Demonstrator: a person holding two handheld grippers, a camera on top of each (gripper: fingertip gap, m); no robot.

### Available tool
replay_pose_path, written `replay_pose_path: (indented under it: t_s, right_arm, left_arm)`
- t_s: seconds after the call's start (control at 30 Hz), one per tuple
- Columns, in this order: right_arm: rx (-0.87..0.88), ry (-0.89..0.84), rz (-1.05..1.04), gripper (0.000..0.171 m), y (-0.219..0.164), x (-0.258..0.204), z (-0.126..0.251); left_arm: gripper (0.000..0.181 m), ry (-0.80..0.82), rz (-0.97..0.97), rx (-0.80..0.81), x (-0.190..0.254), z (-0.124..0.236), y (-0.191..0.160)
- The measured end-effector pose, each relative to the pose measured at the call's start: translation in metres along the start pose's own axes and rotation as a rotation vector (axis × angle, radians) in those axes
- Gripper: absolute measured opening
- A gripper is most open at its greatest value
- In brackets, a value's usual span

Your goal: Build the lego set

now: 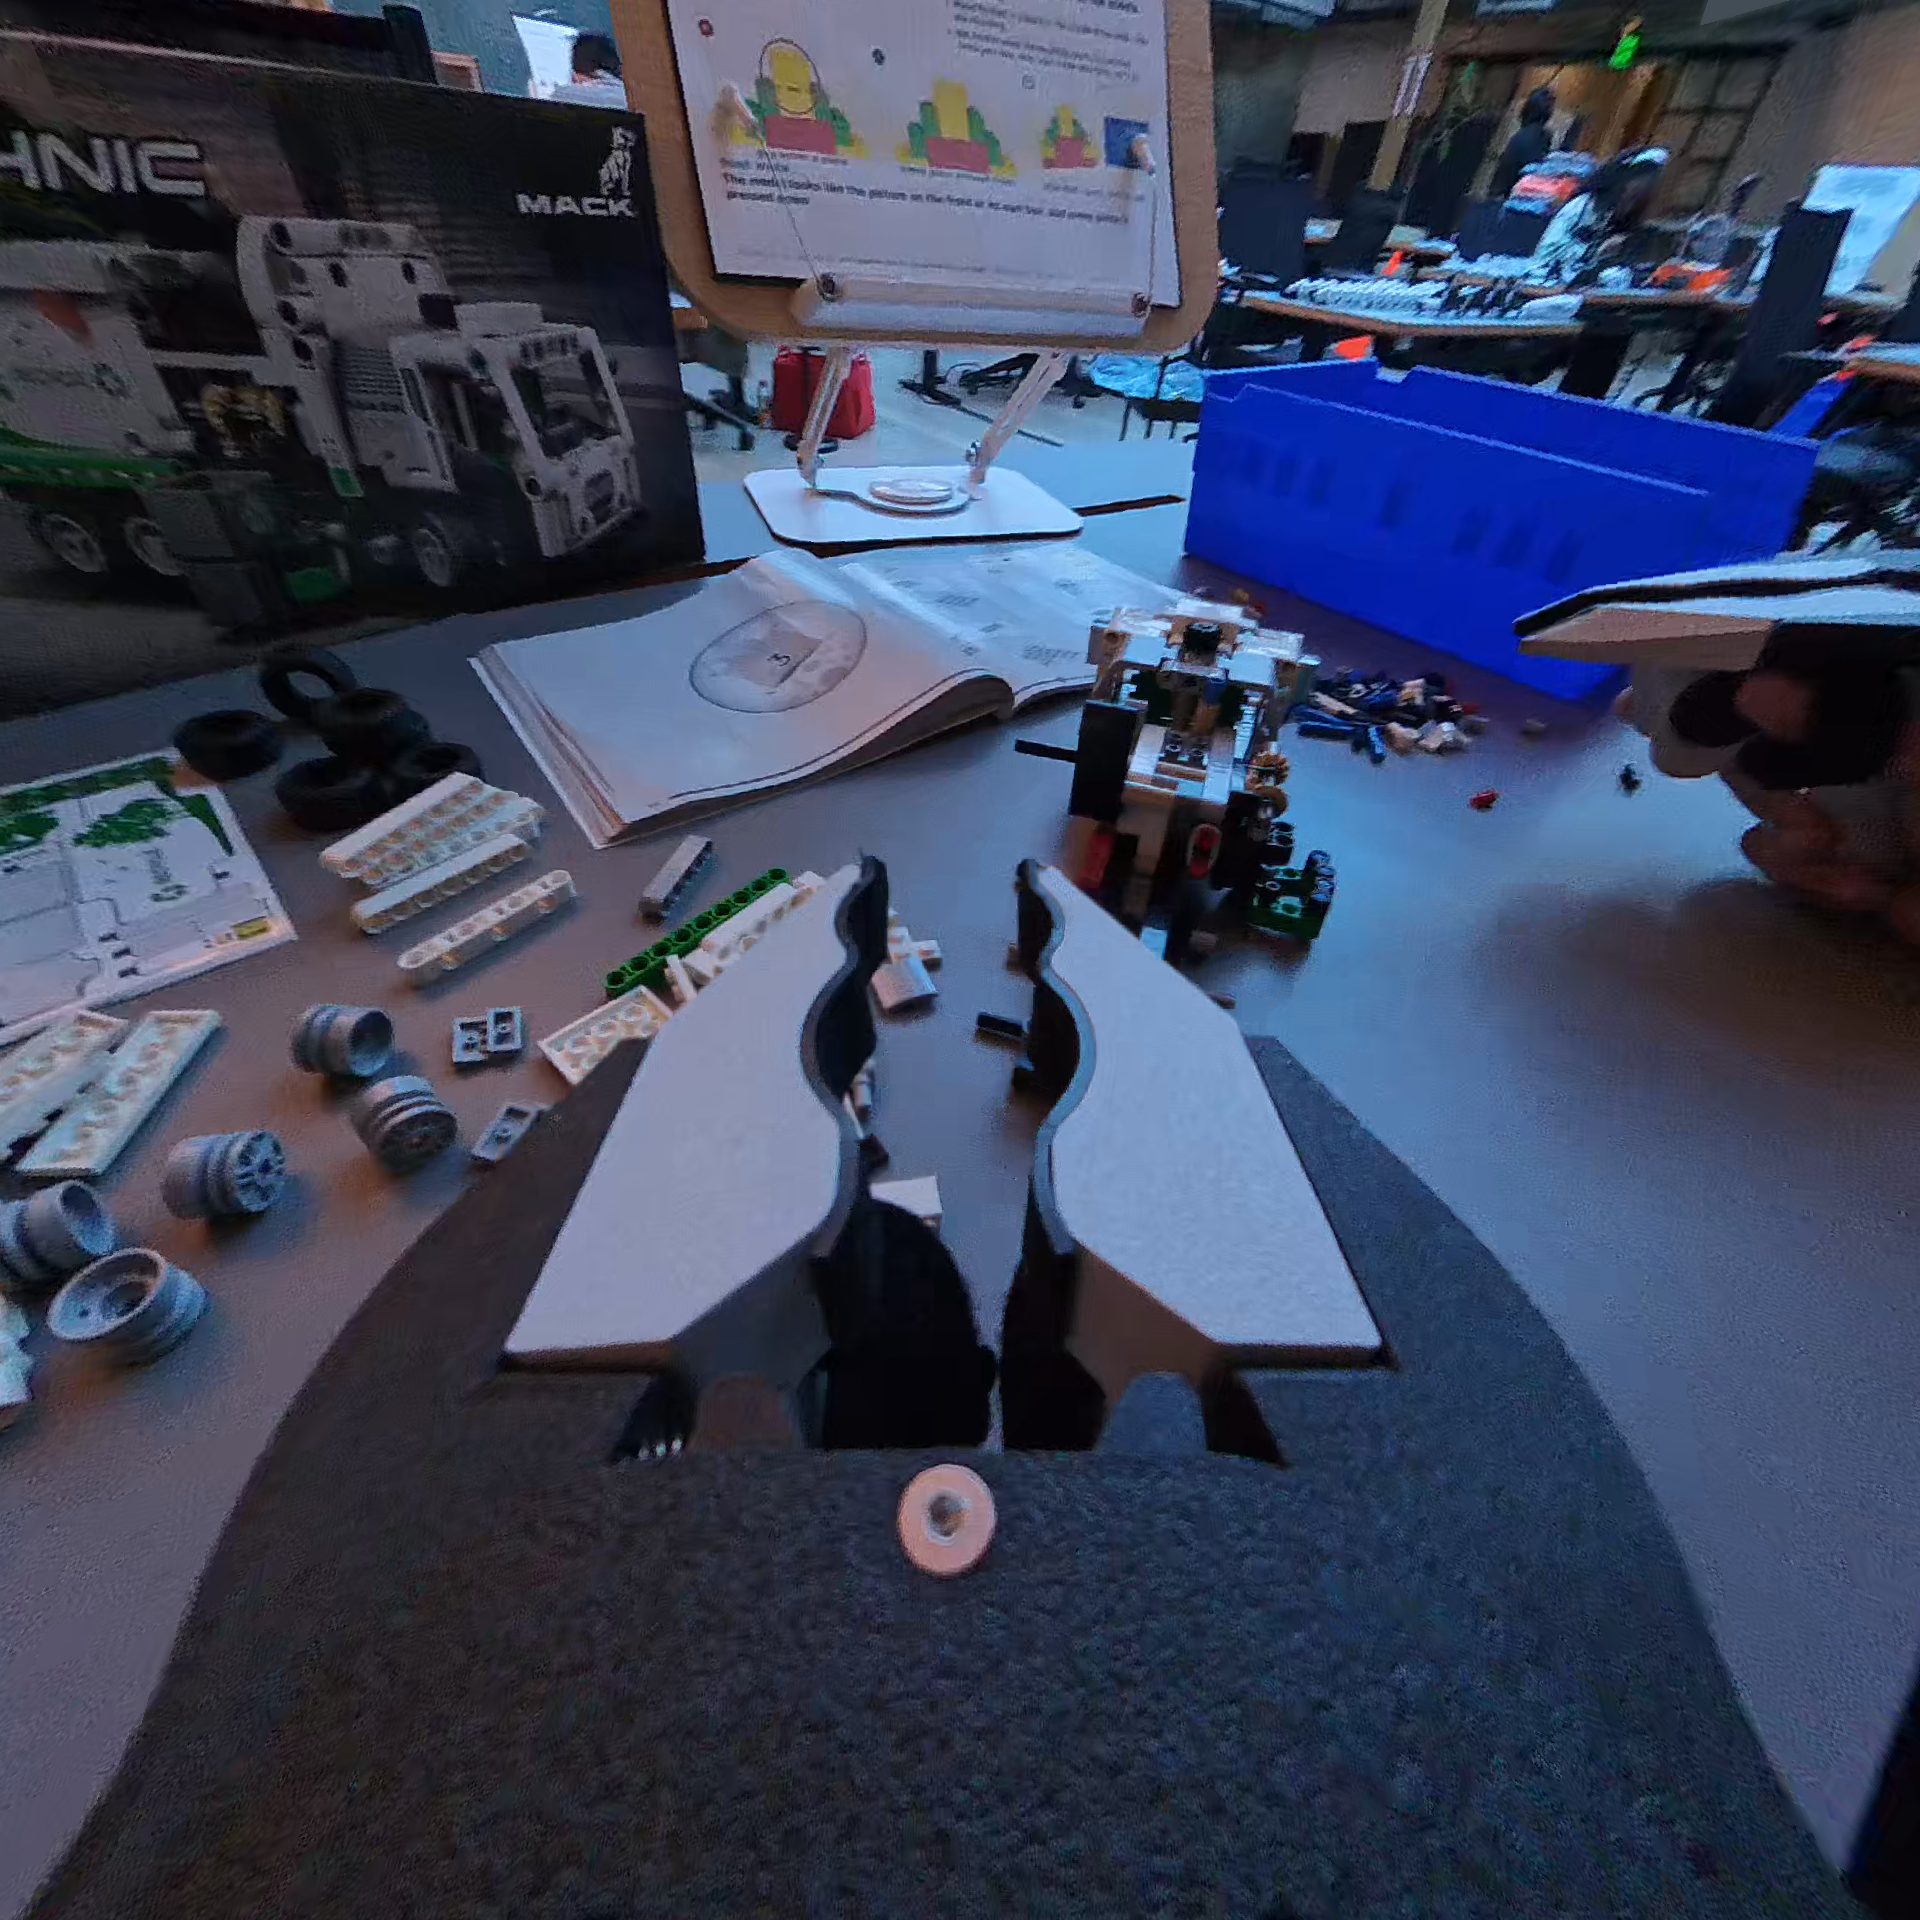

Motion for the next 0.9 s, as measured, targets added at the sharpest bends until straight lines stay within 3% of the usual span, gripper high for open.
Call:
replay_pose_path:
  t_s: [0.1, 0.27, 0.43, 0.53, 0.7, 0.9]
  right_arm:
    - [-0.071, -0.091, 0.009, 0.024, 0.001, 0.019, -0.013]
    - [-0.135, -0.014, 0.013, 0.035, 0.015, 0.034, -0.042]
    - [-0.141, 0.005, -0.03, 0.037, 0.004, 0.049, -0.053]
    - [-0.129, 0.034, -0.043, 0.038, 0.005, 0.044, -0.047]
    - [-0.104, 0.023, -0.01, 0.035, 0.005, 0.041, -0.038]
    - [-0.109, 0.012, 0.028, 0.034, 0.003, 0.037, -0.037]
  left_arm:
    - [0.022, 0.037, -0.071, -0.018, 0.004, -0.014, 0.006]
    - [0.025, 0.075, -0.201, -0.109, -0.004, -0.043, 0.03]
    - [0.026, 0.11, -0.263, -0.193, -0.032, -0.06, 0.039]
    - [0.026, 0.233, -0.285, -0.29, -0.063, -0.047, 0.037]
    - [0.033, 0.387, -0.177, -0.429, -0.111, 0.009, 0.02]
    - [0.041, 0.418, -0.144, -0.59, -0.15, 0.043, -0.01]
Point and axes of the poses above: each gripper's, where its closed fingertips meet, z back along the fingers, y out of its top, x = y × z across the jaws, the point moved 1 cm from there along z, back along the fingers
